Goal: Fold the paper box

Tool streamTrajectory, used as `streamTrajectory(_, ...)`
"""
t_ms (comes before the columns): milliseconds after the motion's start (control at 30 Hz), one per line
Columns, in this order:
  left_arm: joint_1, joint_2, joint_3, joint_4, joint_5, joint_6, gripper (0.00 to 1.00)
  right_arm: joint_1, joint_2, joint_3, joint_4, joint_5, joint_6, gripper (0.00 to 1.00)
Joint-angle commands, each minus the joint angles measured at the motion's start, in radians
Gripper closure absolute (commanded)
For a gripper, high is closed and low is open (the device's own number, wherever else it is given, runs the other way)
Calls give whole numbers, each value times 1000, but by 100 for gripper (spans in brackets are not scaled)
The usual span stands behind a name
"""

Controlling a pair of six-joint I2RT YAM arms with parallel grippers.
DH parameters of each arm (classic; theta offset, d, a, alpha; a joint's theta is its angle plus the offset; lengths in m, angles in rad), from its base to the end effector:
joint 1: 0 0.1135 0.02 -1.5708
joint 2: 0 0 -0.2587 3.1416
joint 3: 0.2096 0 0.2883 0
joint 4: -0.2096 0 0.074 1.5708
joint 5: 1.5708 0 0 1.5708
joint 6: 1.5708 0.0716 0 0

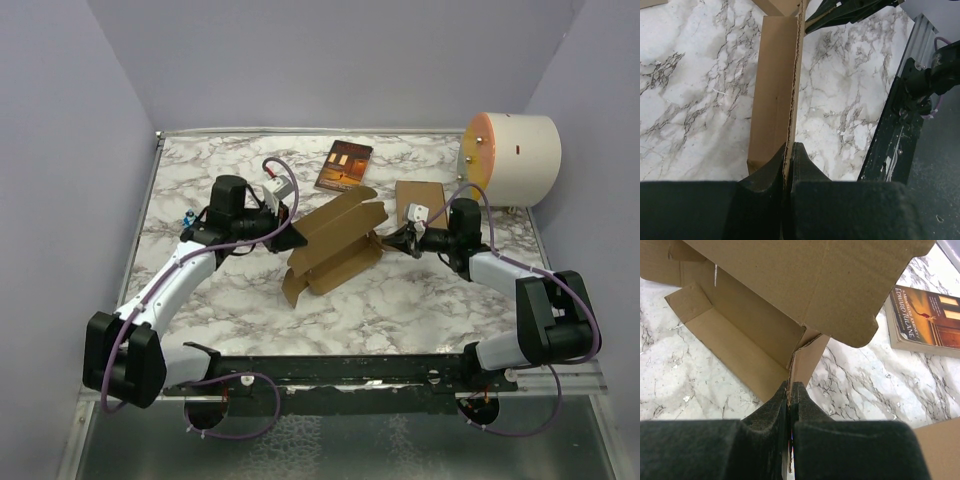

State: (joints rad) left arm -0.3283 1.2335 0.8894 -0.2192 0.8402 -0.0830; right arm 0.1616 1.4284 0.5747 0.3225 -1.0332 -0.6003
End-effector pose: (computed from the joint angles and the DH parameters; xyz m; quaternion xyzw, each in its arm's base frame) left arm 0.2886 -0.1546 0.2539 0.2932 0.7695 -0.4397 0.3585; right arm 0.2953 0.1105 0.1404 -0.5083 0.6093 0.3244 0.5148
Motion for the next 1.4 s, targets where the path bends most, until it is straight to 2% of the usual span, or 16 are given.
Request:
streamTrajectory(0, -6, 23, 42, -86, 18, 26, 100, -3, 4, 15, -43, -8, -25, 98)
streamTrajectory(367, -34, 55, 82, -139, -34, 71, 100, -4, 15, 51, -129, -37, -61, 94)
streamTrajectory(667, -72, 55, 95, -158, -102, 84, 100, -8, 23, 94, -257, -57, -129, 83)
streamTrajectory(967, -80, 41, 85, -144, -122, 79, 100, -75, 37, 137, -377, -144, -178, 69)
streamTrajectory(1167, -91, 40, 87, -137, -123, 78, 100, -86, 32, 145, -408, -191, -198, 53)
streamTrajectory(1367, -102, 33, 92, -141, -127, 88, 100, -99, 50, 176, -439, -218, -168, 49)
